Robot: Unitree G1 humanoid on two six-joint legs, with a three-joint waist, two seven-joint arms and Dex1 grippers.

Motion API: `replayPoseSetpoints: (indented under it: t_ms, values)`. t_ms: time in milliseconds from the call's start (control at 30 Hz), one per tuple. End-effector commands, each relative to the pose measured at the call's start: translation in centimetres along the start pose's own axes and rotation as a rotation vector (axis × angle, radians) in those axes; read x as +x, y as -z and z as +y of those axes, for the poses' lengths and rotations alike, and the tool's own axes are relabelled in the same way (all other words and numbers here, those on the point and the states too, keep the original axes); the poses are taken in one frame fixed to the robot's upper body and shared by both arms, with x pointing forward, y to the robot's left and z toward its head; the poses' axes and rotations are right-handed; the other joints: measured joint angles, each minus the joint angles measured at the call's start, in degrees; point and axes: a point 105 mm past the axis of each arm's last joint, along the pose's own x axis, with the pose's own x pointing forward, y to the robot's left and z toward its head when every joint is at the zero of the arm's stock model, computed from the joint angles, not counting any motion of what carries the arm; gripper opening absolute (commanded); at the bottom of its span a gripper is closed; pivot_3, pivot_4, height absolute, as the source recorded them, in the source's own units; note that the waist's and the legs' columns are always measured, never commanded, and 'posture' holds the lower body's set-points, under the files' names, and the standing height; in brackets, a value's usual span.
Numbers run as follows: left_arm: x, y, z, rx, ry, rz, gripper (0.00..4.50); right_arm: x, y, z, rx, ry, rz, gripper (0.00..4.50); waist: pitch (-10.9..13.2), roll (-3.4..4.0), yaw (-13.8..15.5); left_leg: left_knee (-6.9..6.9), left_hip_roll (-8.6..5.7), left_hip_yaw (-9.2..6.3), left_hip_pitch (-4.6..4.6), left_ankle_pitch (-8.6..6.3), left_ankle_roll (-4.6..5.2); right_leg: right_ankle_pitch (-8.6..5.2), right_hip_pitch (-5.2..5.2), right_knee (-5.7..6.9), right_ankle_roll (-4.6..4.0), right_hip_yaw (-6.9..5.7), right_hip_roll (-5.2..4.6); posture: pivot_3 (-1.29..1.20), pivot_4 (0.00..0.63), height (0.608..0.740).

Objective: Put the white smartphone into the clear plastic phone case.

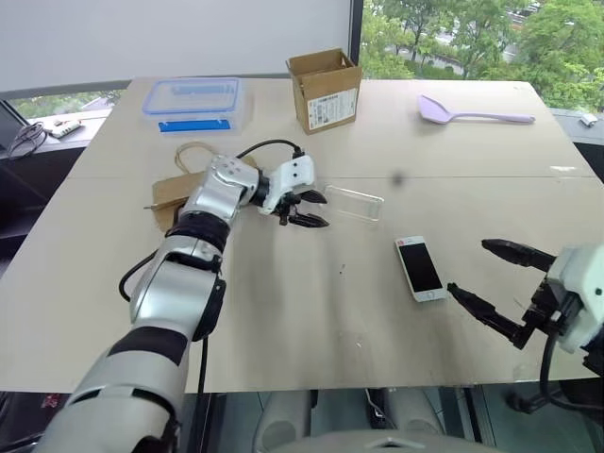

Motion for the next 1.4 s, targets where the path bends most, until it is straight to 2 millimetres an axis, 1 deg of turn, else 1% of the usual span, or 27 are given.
replayPoseSetpoints:
  t_ms: [33,267,433,500,533,667,700,800,900,1167,1300,1400]
  values:
    - [0.8,-0.8,0.9,0.057,-0.034,0.033,2.83,-0.4,-1.1,0.5,-0.049,0.038,-0.033,4.5,0.0,0.0,-0.07,0.0,0.0,0.0,0.0,0.0,0.0,0.0,0.0,0.01,0.0,0.0,-0.01,0.0,0.15,0.74]
    - [2.2,-0.7,1.6,0.069,-0.07,0.153,2.83,-0.4,-1.1,1.1,-0.044,0.068,-0.042,4.5,0.01,-0.01,-0.37,0.01,-0.01,0.0,-0.01,-0.01,0.01,0.0,0.0,0.0,0.01,-0.01,-0.01,0.0,0.15,0.74]
    - [2.8,-0.6,1.5,0.044,-0.051,0.209,2.83,-0.3,-1.2,1.2,-0.046,0.075,-0.054,4.5,0.01,-0.02,-0.34,0.01,-0.01,0.0,-0.01,-0.01,0.01,0.0,0.0,0.0,0.02,0.0,-0.01,0.0,0.15,0.74]
    - [2.9,-0.8,1.4,0.023,-0.039,0.201,2.3,-0.2,-1.3,1.3,-0.045,0.07,-0.059,4.5,0.01,-0.01,-0.36,0.01,-0.01,0.0,0.0,-0.01,0.01,0.0,0.0,0.0,0.02,-0.01,-0.01,0.0,0.15,0.74]
    - [2.9,-1.0,1.3,0.019,-0.031,0.192,2.12,-0.1,-1.3,1.4,-0.044,0.069,-0.061,4.5,0.01,-0.01,-0.37,0.01,-0.01,0.0,0.0,-0.01,0.01,0.0,0.0,0.0,0.02,-0.01,-0.01,0.0,0.15,0.74]
    - [2.6,-1.6,1.1,0.011,-0.003,0.146,0.24,0.2,-1.5,1.6,-0.042,0.062,-0.071,4.5,0.01,-0.02,-0.39,0.01,-0.01,0.01,0.0,-0.01,0.01,0.0,0.0,0.01,0.02,0.0,-0.02,0.0,0.15,0.74]
    - [2.6,-1.6,1.1,0.009,0.001,0.139,0.04,0.2,-1.6,1.6,-0.042,0.062,-0.073,4.5,0.01,-0.02,-0.41,0.01,-0.01,0.01,0.0,-0.01,0.01,0.0,0.0,0.0,0.02,0.0,-0.01,0.0,0.15,0.74]
    - [1.8,-2.0,1.0,0.005,0.016,0.083,0.04,0.4,-1.8,1.5,-0.044,0.06,-0.078,4.5,0.02,-0.03,-0.5,0.01,-0.01,0.0,-0.01,-0.01,0.01,0.0,0.0,0.0,0.01,0.0,-0.01,0.0,0.15,0.74]
    - [0.4,-2.2,0.9,-0.009,0.041,0.013,0.04,0.6,-2.0,1.4,-0.047,0.058,-0.079,4.5,0.02,-0.03,-0.64,0.01,0.0,0.01,0.0,-0.01,0.01,0.0,-0.01,0.01,0.01,0.0,-0.01,0.0,0.15,0.74]
    - [-2.1,-0.8,0.0,-0.023,0.075,-0.061,0.04,1.3,-2.0,1.0,-0.047,0.036,-0.086,4.5,0.02,-0.02,-0.5,0.02,0.02,0.01,-0.01,-0.01,0.01,0.0,0.0,0.02,-0.01,0.0,-0.01,0.0,0.15,0.74]
    - [-2.9,-0.8,-0.5,-0.009,0.101,-0.098,0.04,1.5,-2.0,0.9,-0.051,0.029,-0.09,4.5,0.02,-0.03,-0.4,0.03,0.02,-0.02,-0.01,-0.01,0.01,0.01,0.0,0.04,-0.02,-0.02,-0.01,0.0,0.15,0.74]
    - [-3.1,-0.1,-1.5,0.036,0.14,-0.076,0.04,1.4,-1.9,1.0,-0.049,0.026,-0.09,4.5,0.01,-0.02,-0.44,0.03,0.03,-0.01,-0.01,-0.01,0.01,0.01,0.0,0.04,-0.03,0.0,-0.02,0.0,0.15,0.74]
